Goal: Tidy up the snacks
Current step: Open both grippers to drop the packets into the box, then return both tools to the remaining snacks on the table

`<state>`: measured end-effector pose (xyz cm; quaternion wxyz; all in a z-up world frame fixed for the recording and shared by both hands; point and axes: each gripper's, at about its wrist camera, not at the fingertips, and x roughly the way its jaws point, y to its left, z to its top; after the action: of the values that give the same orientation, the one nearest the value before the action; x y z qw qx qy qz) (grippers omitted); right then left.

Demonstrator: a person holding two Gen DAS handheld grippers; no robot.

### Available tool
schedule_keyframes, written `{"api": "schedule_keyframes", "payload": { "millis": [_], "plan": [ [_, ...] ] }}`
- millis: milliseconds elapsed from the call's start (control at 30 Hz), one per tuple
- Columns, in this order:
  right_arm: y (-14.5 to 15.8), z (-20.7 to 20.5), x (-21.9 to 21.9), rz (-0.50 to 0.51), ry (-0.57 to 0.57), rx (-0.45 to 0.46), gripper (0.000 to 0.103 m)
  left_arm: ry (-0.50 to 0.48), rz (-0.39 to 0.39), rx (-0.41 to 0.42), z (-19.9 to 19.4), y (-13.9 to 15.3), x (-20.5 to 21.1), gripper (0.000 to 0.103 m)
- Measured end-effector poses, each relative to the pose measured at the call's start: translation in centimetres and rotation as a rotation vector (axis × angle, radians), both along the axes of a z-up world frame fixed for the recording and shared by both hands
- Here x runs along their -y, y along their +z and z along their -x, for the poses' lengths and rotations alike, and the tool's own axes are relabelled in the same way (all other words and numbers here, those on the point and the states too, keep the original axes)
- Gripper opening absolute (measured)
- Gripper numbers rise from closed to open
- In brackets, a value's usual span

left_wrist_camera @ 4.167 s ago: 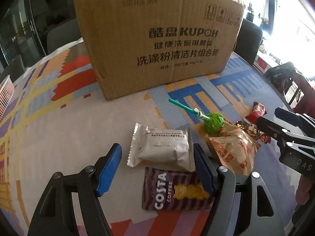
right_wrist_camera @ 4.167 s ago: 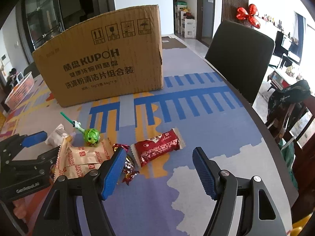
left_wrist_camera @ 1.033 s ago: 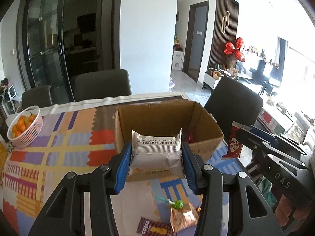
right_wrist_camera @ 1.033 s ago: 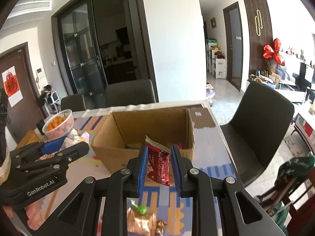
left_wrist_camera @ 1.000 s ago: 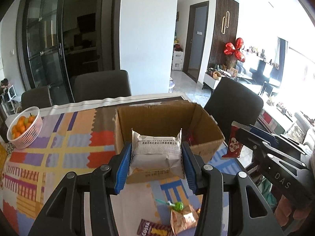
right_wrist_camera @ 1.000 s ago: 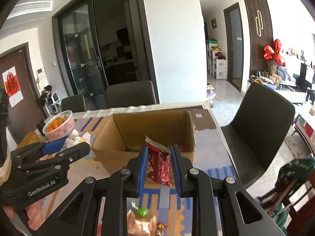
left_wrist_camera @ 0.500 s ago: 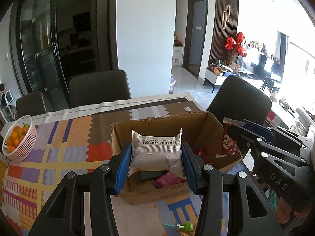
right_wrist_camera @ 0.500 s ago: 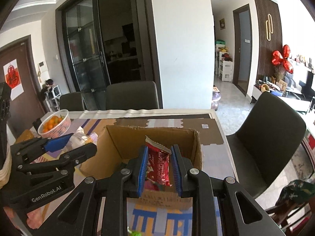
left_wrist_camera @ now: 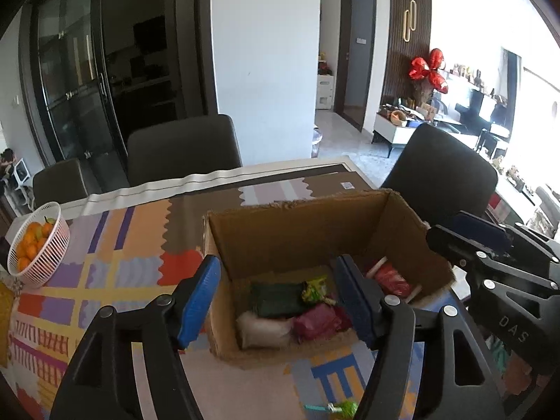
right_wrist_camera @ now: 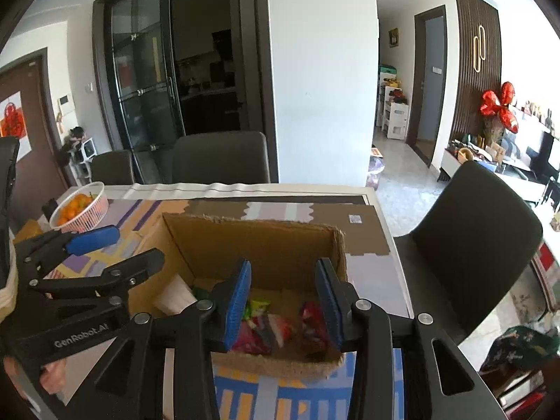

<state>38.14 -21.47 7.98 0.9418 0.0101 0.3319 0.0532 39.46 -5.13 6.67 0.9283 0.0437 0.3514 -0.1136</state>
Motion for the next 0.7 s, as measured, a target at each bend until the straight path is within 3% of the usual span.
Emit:
{"api": "schedule_keyframes", "payload": {
  "millis": [200, 700],
  "plan": [
    [0.5, 3.7, 0.2, -0.021, 0.002, 0.024, 0.04, -0.019, 0.0, 0.044, 4.7, 1.1, 0.0, 0.07],
    [-0.4, 12.0, 0.6, -0.032, -0.013, 0.004, 0.04, -0.058, 0.011, 0.015, 12.4, -0.2, 0.2, 0.071]
  ]
}}
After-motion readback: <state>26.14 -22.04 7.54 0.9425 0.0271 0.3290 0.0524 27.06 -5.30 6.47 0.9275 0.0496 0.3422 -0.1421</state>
